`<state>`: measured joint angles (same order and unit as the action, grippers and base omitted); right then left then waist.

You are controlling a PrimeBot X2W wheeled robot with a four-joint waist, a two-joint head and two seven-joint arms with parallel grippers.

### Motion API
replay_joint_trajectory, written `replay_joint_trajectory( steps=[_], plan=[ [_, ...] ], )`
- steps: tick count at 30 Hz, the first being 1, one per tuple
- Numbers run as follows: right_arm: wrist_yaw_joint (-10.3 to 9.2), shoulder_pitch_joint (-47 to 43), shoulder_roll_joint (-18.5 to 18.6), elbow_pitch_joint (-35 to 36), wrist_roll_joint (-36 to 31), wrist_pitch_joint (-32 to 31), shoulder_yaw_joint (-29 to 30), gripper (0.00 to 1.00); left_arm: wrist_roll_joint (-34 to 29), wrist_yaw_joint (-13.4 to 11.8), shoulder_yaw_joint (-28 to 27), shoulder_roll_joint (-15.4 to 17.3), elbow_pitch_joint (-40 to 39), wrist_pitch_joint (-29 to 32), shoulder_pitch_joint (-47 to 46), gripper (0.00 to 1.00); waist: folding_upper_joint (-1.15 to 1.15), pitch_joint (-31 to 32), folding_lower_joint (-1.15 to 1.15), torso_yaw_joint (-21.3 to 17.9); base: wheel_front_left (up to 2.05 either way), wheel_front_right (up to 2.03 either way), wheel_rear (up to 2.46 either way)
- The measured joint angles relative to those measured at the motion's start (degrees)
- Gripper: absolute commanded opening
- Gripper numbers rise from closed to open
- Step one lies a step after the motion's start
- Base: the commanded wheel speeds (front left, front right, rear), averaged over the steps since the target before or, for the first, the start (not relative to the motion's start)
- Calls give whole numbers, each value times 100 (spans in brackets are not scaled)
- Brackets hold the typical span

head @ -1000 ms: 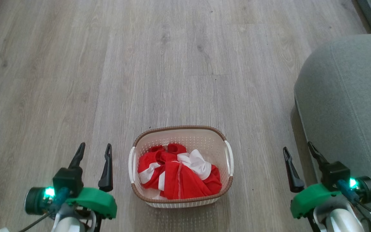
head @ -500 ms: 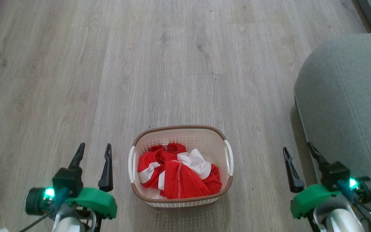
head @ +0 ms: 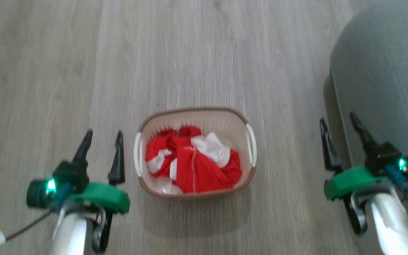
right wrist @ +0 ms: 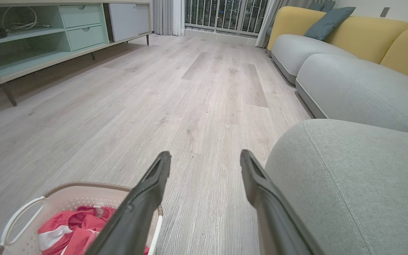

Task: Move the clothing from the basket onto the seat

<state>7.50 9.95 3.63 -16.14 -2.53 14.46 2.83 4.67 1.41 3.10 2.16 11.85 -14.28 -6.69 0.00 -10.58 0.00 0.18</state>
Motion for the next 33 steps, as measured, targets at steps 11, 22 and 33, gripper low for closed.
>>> replay_joint_trajectory(
  steps=[11,22,33],
  plan=[
    [0,1189,-11,561,11,1,249,100,-121,198,133,-3,123,-1,-1354,100,0,-1541,2,-133,0,0,0],
    [0,1881,-25,735,341,1,-98,100,-961,387,978,224,2360,257,-3099,100,0,-2954,1,-670,0,0,0],
    [0,2052,-29,927,845,1,-612,100,-1543,491,1559,377,4266,1719,-4517,100,0,-3458,-1,-1347,0,0,0]
  ],
)
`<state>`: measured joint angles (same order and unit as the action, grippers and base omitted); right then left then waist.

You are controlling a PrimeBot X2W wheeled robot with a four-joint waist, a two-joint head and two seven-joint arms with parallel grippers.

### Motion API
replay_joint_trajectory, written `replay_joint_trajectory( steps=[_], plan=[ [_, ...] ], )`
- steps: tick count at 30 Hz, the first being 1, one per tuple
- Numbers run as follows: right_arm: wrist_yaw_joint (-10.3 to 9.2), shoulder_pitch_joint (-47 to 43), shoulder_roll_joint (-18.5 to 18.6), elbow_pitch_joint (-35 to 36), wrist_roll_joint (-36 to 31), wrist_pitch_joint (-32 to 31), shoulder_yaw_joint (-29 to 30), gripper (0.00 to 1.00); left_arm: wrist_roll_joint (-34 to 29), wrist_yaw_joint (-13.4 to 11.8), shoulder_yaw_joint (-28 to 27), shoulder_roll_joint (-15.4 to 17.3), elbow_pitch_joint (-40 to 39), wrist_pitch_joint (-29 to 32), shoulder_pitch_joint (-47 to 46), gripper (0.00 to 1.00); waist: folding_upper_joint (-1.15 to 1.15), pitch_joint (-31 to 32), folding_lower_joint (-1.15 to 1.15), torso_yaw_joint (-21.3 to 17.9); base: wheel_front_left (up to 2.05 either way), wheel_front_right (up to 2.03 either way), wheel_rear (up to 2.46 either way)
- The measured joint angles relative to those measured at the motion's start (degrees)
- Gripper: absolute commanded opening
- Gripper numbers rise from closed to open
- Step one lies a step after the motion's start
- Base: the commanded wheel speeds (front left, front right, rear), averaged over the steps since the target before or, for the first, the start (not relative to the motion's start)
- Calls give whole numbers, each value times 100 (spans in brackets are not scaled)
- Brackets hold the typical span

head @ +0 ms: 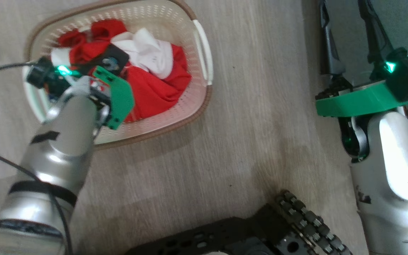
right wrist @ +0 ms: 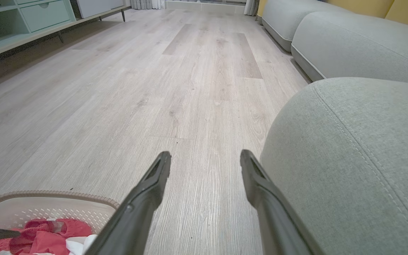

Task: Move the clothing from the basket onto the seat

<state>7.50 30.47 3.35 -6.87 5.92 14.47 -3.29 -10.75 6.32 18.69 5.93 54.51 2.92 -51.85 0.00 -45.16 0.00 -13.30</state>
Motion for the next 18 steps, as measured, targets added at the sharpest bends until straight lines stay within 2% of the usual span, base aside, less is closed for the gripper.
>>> replay_joint_trajectory(
  steps=[8,18],
  plan=[
    [0,175,-7,196,365,16,-244,100,-89,-76,-26,506,967,410,-568,100,0,-511,1,-449,0,0,0],
    [0,172,-30,392,844,16,-360,100,-76,-205,-47,1039,1544,483,-1082,100,0,-1121,1,-1009,0,0,0]
  ],
)
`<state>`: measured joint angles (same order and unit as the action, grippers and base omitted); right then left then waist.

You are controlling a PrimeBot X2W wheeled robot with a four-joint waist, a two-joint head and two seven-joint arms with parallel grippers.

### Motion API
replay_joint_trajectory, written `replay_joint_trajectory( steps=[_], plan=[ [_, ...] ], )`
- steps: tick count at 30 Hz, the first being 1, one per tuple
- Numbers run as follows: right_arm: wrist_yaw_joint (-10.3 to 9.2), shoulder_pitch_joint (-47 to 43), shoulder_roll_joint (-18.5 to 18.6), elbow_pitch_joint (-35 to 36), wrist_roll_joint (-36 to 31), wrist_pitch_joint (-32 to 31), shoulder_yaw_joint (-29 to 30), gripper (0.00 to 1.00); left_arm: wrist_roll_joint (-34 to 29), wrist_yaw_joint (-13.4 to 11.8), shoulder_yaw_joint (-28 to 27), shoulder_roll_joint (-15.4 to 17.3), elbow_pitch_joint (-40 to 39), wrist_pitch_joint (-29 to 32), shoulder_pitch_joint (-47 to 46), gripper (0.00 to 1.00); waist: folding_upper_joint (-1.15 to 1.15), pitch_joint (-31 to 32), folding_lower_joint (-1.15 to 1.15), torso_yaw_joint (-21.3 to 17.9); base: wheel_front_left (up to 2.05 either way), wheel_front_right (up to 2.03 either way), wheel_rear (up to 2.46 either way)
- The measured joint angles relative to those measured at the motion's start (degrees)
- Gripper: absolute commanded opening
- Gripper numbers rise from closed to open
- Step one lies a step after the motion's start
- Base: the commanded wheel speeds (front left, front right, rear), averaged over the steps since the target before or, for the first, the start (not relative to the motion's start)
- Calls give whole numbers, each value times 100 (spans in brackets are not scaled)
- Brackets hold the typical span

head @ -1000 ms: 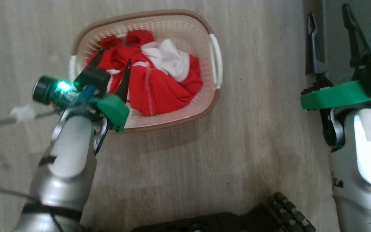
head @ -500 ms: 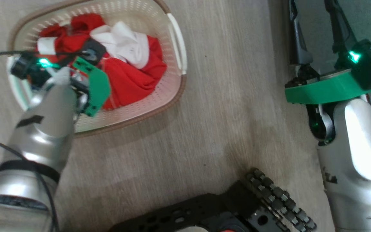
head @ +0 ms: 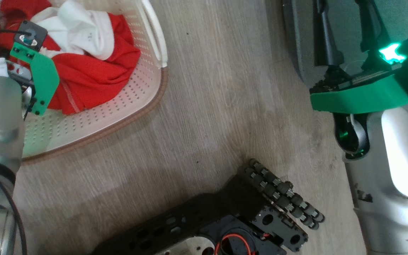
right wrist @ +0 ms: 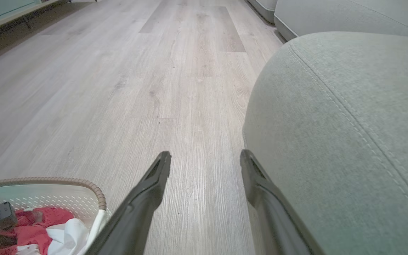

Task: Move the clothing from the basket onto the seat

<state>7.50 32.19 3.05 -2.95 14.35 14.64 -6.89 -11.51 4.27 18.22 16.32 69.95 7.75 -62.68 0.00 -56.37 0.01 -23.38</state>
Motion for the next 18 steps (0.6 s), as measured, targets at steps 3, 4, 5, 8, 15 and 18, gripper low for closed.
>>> replay_joint_trajectory(
  steps=[3,4,5,8,15,18],
  plan=[
    [0,-17,0,-8,35,0,64,100,48,9,19,-24,87,-31,-10,60,0,-95,0,-79,0,0,0],
    [0,-16,0,-14,49,0,66,100,67,12,22,-35,110,-63,-13,25,0,-105,0,-89,0,0,0],
    [0,-16,-1,-22,92,0,68,100,93,21,34,-52,127,-120,-13,0,0,-103,0,-91,0,0,0],
    [0,-16,-8,-94,144,0,131,100,133,86,56,-181,178,-267,-9,0,0,-28,0,-48,0,0,0],
    [1,-166,-15,-307,-180,0,478,100,764,133,-221,-811,121,-1362,214,0,0,439,-1,298,0,0,0],
    [0,-402,-15,-386,-397,0,713,100,1015,135,-364,-1035,94,-1808,539,0,0,770,-1,504,0,0,0]
  ],
)
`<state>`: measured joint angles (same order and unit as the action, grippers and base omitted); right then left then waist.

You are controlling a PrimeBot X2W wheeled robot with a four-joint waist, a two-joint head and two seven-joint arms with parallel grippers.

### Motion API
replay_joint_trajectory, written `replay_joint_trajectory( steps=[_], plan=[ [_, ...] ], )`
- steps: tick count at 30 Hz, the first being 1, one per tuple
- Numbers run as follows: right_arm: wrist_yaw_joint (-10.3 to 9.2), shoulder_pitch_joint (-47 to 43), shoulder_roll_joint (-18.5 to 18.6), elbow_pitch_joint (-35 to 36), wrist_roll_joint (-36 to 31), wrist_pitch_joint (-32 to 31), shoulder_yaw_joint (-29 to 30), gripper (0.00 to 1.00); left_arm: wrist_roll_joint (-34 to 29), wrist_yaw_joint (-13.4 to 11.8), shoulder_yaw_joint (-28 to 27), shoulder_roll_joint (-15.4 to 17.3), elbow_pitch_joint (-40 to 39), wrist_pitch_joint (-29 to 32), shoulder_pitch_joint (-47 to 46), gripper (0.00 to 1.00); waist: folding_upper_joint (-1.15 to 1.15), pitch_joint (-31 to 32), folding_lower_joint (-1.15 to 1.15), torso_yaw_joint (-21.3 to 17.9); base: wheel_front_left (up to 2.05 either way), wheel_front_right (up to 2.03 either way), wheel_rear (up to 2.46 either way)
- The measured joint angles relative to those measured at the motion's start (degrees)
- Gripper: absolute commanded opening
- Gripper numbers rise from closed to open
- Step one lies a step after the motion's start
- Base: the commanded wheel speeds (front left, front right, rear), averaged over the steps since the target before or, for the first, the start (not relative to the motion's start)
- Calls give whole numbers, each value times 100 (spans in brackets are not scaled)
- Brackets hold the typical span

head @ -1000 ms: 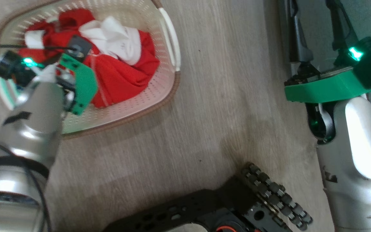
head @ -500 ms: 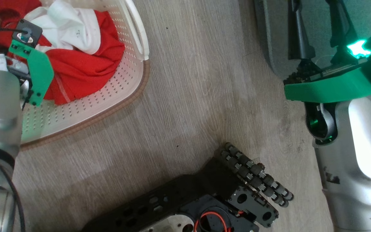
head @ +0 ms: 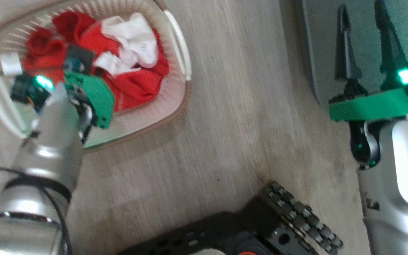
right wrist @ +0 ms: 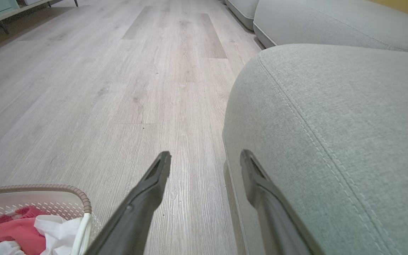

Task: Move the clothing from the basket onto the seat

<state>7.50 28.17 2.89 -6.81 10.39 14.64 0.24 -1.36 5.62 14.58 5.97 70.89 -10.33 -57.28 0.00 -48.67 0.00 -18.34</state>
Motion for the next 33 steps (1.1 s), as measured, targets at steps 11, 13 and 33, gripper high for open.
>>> replay_joint_trajectory(
  steps=[11,13,33],
  plan=[
    [0,-689,0,-218,-526,-1,382,100,672,79,-234,-269,-531,-386,1158,0,0,1408,0,773,0,0,0],
    [0,-832,0,-263,-539,-1,413,100,791,104,-252,-293,-762,-386,1455,0,0,1705,0,919,0,0,0],
    [0,-2266,-5,-580,-753,-1,690,100,1736,-63,-723,-347,-3341,-385,4137,0,-1,4099,-1,1797,0,0,0]
  ],
)
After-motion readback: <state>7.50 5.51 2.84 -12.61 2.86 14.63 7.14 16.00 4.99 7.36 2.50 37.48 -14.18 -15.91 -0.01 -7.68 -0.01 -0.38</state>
